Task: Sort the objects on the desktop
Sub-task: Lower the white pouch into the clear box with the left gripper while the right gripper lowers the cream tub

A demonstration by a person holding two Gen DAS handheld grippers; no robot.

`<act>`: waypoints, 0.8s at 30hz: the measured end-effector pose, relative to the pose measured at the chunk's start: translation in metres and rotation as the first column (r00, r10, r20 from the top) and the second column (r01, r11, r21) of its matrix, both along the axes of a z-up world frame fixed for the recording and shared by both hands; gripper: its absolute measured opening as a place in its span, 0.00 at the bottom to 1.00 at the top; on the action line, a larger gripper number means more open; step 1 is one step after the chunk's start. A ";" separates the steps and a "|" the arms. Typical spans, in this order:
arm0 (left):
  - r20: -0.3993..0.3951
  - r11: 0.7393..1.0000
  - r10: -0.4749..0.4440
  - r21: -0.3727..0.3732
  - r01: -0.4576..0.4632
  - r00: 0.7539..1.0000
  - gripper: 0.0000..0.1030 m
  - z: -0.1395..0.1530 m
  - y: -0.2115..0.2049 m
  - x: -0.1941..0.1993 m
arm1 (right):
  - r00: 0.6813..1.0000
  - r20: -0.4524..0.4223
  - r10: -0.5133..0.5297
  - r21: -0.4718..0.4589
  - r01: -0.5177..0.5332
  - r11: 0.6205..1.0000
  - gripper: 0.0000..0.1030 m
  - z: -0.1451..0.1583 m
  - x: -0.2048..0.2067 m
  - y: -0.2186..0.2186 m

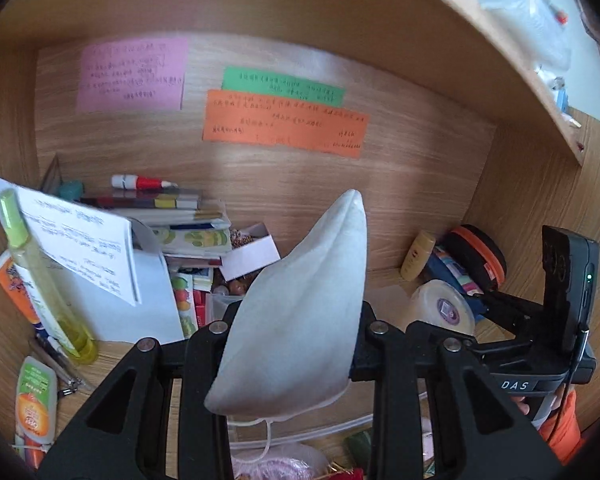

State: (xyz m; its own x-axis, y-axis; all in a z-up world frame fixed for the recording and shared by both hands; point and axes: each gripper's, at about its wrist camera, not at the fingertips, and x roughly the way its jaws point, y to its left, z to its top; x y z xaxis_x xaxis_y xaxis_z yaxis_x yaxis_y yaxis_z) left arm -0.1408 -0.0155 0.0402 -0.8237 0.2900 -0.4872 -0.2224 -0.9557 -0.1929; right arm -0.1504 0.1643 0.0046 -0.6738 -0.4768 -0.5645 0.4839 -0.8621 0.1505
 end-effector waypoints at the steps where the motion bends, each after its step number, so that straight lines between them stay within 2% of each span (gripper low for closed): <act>1: 0.013 1.000 -0.006 -0.004 0.006 1.000 0.30 -0.006 0.001 -0.004 | 1.000 0.012 -0.005 0.006 0.005 1.000 0.66 -0.006 -0.003 -0.001; 11: 0.124 0.998 -0.051 -0.037 0.056 0.991 0.30 -0.056 0.012 -0.033 | 0.998 0.065 -0.010 0.070 0.005 0.998 0.66 -0.037 -0.015 -0.004; 19: 0.187 0.993 -0.006 -0.113 0.028 0.982 0.30 -0.082 0.014 -0.044 | 0.993 0.115 -0.024 0.097 0.013 0.995 0.66 -0.056 -0.023 -0.004; 24: 0.222 0.993 0.010 -0.115 0.016 0.975 0.30 -0.092 0.005 -0.050 | 0.993 0.119 -0.023 0.130 0.007 0.991 0.66 -0.064 -0.023 -0.012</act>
State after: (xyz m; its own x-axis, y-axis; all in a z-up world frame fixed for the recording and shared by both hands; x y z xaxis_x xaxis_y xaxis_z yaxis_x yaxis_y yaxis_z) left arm -0.1908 -0.0104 -0.0515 -0.6908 0.2233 -0.6877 -0.1895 -0.9738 -0.1259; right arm -0.1730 0.1525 -0.0589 -0.6041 -0.3849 -0.6978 0.4562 -0.8850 0.0932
